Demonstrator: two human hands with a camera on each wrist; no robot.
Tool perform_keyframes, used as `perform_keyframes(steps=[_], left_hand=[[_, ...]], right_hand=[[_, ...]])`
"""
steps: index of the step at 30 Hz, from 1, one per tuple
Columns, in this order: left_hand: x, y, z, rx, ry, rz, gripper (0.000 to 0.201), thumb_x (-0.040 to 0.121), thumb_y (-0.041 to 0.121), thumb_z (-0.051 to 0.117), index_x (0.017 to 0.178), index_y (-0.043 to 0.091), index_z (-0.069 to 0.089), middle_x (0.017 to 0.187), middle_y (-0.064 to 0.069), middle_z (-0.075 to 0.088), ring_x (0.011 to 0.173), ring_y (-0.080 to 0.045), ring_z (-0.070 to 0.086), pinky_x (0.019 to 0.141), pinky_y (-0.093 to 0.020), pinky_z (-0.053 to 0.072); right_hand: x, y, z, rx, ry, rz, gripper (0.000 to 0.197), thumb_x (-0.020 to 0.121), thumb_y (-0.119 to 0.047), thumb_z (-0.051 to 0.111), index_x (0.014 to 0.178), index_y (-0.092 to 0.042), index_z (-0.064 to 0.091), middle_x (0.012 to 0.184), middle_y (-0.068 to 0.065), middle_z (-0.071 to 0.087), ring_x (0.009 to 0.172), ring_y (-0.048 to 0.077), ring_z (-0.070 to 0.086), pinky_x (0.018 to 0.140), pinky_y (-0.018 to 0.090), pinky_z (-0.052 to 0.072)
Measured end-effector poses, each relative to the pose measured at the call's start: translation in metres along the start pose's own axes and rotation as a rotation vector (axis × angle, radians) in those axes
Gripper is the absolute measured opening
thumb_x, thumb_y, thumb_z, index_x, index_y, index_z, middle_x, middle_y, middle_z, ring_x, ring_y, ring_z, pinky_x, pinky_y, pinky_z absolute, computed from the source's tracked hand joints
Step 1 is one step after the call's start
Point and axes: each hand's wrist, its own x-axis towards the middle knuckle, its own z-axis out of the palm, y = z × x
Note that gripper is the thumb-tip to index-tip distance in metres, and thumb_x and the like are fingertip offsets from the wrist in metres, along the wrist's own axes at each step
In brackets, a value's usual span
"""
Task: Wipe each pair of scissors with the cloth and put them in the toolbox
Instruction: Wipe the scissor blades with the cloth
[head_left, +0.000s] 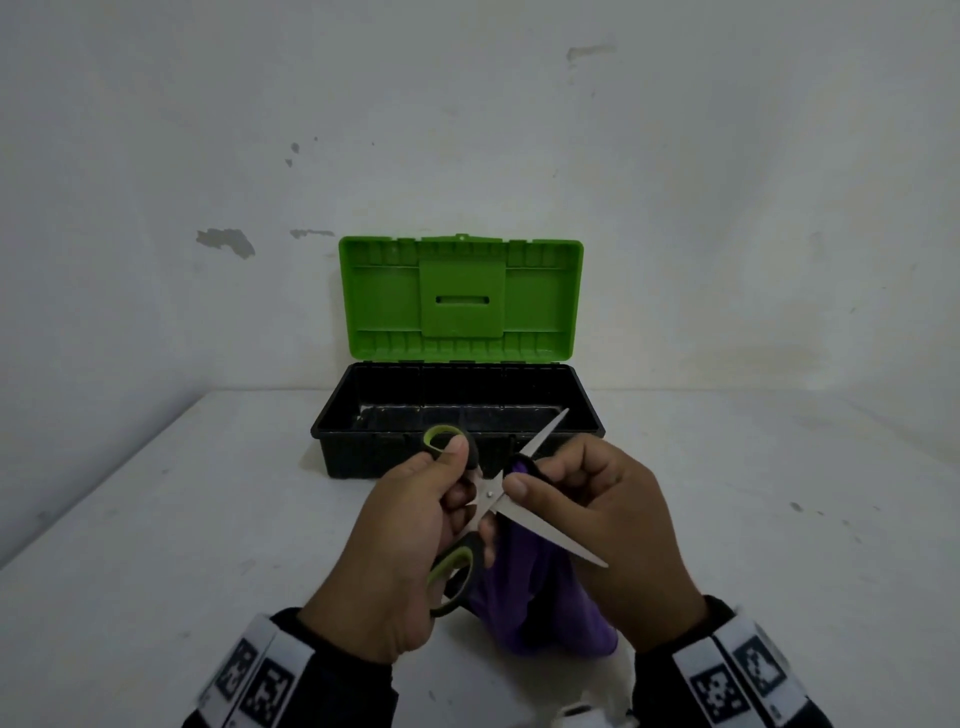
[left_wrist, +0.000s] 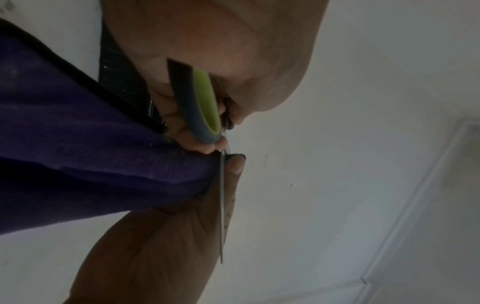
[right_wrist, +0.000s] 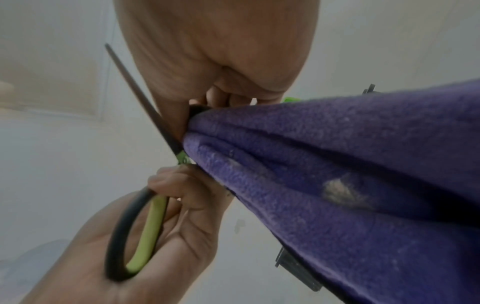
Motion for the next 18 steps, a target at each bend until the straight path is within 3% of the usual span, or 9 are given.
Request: perform_keyframes(steps=[3, 5, 8, 9, 12, 14, 16, 18], left_hand=[[-0.002, -0.001, 0.001, 0.046, -0.01, 0.001, 0.028, 0.098, 0.029, 0.052, 0.078, 0.01, 0.049, 0.056, -0.004, 0.039, 0.041, -0.019, 0.043, 0.04, -0.028, 0.039], [-0.002, 0.0, 0.001, 0.055, -0.018, 0.005, 0.029, 0.099, 0.029, 0.051, 0.078, 0.009, 0.048, 0.055, -0.004, 0.038, 0.041, -0.019, 0.043, 0.04, -0.028, 0.038], [-0.002, 0.0, 0.001, 0.047, -0.021, -0.018, 0.026, 0.099, 0.028, 0.051, 0.082, 0.008, 0.048, 0.054, -0.003, 0.037, 0.042, -0.019, 0.043, 0.039, -0.028, 0.04], [-0.002, -0.001, 0.0, 0.044, -0.016, -0.023, 0.025, 0.099, 0.027, 0.051, 0.083, 0.008, 0.048, 0.054, -0.002, 0.037, 0.042, -0.019, 0.043, 0.039, -0.028, 0.04], [0.0, -0.002, -0.001, 0.026, -0.012, -0.03, 0.025, 0.099, 0.027, 0.051, 0.083, 0.008, 0.049, 0.056, -0.003, 0.037, 0.042, -0.018, 0.043, 0.038, -0.027, 0.039], [0.0, -0.002, 0.0, 0.031, -0.022, -0.038, 0.026, 0.099, 0.028, 0.052, 0.081, 0.009, 0.049, 0.057, -0.003, 0.037, 0.042, -0.018, 0.043, 0.038, -0.027, 0.039], [-0.001, -0.002, 0.0, 0.034, -0.034, -0.036, 0.027, 0.099, 0.027, 0.052, 0.079, 0.009, 0.048, 0.056, -0.002, 0.036, 0.042, -0.019, 0.042, 0.038, -0.027, 0.039], [-0.001, -0.002, -0.001, 0.042, -0.038, -0.029, 0.026, 0.099, 0.027, 0.052, 0.08, 0.009, 0.048, 0.055, -0.002, 0.036, 0.042, -0.019, 0.042, 0.039, -0.028, 0.039]], right_hand=[[0.0, 0.007, -0.001, -0.085, 0.048, -0.013, 0.028, 0.08, -0.013, 0.081, 0.075, -0.003, 0.055, 0.065, 0.023, 0.069, 0.057, 0.04, 0.07, 0.055, 0.046, 0.058], [0.004, 0.009, -0.003, -0.186, 0.103, -0.025, 0.031, 0.077, -0.031, 0.085, 0.071, -0.015, 0.059, 0.069, 0.026, 0.067, 0.063, 0.044, 0.069, 0.06, 0.059, 0.056], [0.009, 0.011, -0.01, -0.291, 0.247, -0.05, 0.027, 0.074, -0.029, 0.084, 0.067, -0.017, 0.061, 0.066, 0.014, 0.07, 0.06, 0.024, 0.066, 0.059, 0.044, 0.055], [0.008, 0.009, -0.01, -0.306, 0.258, -0.06, 0.026, 0.076, -0.027, 0.084, 0.067, -0.017, 0.061, 0.066, 0.013, 0.069, 0.059, 0.024, 0.065, 0.058, 0.044, 0.053], [-0.002, 0.006, 0.003, -0.004, 0.038, 0.004, 0.026, 0.087, -0.006, 0.073, 0.074, -0.004, 0.05, 0.064, 0.028, 0.066, 0.053, 0.039, 0.066, 0.052, 0.042, 0.053], [-0.006, 0.004, 0.005, 0.067, -0.035, 0.04, 0.024, 0.088, 0.001, 0.068, 0.075, 0.0, 0.047, 0.062, 0.028, 0.066, 0.051, 0.038, 0.066, 0.052, 0.037, 0.054], [0.0, 0.007, -0.003, -0.175, 0.124, -0.02, 0.024, 0.081, -0.018, 0.078, 0.068, -0.012, 0.058, 0.06, 0.01, 0.068, 0.054, 0.021, 0.066, 0.055, 0.031, 0.052], [0.007, 0.008, -0.011, -0.259, 0.244, -0.064, 0.029, 0.071, -0.035, 0.081, 0.065, -0.015, 0.061, 0.061, 0.011, 0.066, 0.057, 0.018, 0.06, 0.058, 0.036, 0.05]])
